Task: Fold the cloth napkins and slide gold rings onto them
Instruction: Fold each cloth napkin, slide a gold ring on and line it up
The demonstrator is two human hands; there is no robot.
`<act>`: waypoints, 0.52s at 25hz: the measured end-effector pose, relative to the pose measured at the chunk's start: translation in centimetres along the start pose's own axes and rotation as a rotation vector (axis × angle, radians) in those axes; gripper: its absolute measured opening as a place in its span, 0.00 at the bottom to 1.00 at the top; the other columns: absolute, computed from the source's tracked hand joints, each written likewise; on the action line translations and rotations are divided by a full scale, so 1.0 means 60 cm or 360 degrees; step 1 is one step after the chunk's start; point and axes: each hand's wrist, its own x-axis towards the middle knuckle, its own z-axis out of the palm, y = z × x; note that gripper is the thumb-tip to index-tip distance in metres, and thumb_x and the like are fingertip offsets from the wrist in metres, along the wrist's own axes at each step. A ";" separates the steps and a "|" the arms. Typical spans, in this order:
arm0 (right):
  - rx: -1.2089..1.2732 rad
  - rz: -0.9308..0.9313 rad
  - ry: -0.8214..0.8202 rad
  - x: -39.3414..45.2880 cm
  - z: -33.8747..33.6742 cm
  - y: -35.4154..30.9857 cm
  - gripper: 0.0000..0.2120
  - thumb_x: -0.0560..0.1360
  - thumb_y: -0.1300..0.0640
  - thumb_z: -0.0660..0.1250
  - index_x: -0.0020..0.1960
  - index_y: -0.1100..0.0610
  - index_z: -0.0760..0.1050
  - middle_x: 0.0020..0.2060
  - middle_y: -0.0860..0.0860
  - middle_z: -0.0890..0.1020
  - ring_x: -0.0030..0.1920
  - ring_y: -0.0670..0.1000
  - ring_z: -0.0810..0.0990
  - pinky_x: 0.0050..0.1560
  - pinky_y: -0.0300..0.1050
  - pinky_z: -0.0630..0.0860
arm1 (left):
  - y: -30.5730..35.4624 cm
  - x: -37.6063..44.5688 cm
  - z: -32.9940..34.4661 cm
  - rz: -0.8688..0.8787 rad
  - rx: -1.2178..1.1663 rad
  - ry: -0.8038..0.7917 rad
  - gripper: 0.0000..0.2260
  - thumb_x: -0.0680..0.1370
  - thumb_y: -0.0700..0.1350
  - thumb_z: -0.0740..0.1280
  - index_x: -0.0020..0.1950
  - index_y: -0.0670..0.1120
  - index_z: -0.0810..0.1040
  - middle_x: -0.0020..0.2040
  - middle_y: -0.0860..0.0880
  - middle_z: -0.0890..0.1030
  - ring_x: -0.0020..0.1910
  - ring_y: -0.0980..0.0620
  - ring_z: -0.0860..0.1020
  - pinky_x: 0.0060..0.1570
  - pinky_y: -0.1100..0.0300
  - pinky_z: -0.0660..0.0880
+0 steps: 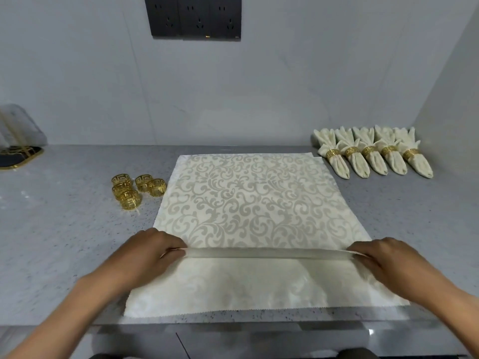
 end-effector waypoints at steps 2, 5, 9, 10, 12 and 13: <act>0.0190 0.0008 -0.0448 -0.018 -0.025 0.031 0.12 0.77 0.45 0.66 0.39 0.50 0.76 0.30 0.44 0.77 0.32 0.46 0.76 0.36 0.44 0.72 | 0.006 -0.021 -0.022 0.0019 -0.0322 -0.0324 0.11 0.77 0.56 0.70 0.40 0.51 0.82 0.33 0.59 0.79 0.31 0.58 0.74 0.36 0.57 0.71; 0.0703 0.0109 -0.0803 -0.062 -0.064 0.068 0.25 0.68 0.31 0.70 0.39 0.55 0.79 0.29 0.45 0.77 0.31 0.43 0.75 0.35 0.42 0.70 | 0.012 -0.081 -0.060 -0.0089 -0.0702 -0.0669 0.21 0.69 0.61 0.76 0.36 0.43 0.78 0.29 0.50 0.68 0.30 0.49 0.65 0.33 0.57 0.61; 0.1064 0.0266 -0.0913 -0.033 -0.101 0.072 0.17 0.72 0.44 0.75 0.46 0.59 0.84 0.39 0.56 0.85 0.41 0.51 0.83 0.45 0.47 0.77 | 0.036 -0.058 -0.065 -0.0241 -0.1022 -0.0280 0.08 0.67 0.52 0.79 0.42 0.52 0.86 0.40 0.53 0.85 0.40 0.57 0.83 0.42 0.66 0.76; 0.1096 0.0318 -0.0848 -0.011 -0.104 0.059 0.13 0.74 0.48 0.73 0.47 0.58 0.84 0.42 0.54 0.86 0.43 0.51 0.85 0.48 0.47 0.78 | 0.035 -0.033 -0.061 -0.0402 -0.1124 -0.0113 0.06 0.67 0.48 0.78 0.43 0.52 0.86 0.43 0.51 0.86 0.43 0.56 0.84 0.43 0.66 0.77; 0.1101 0.0527 -0.0543 0.030 -0.092 0.042 0.05 0.75 0.55 0.73 0.46 0.56 0.84 0.38 0.48 0.86 0.38 0.47 0.84 0.45 0.43 0.76 | 0.020 0.011 -0.048 -0.0703 -0.1397 0.0083 0.13 0.65 0.47 0.81 0.48 0.50 0.86 0.48 0.48 0.86 0.45 0.49 0.85 0.46 0.58 0.79; 0.1112 0.0659 -0.0391 0.045 -0.079 0.046 0.05 0.74 0.57 0.74 0.43 0.59 0.83 0.33 0.49 0.84 0.32 0.46 0.81 0.39 0.41 0.74 | 0.007 0.025 -0.038 -0.0806 -0.1479 0.0076 0.20 0.62 0.48 0.83 0.51 0.51 0.85 0.50 0.47 0.86 0.47 0.46 0.85 0.49 0.53 0.80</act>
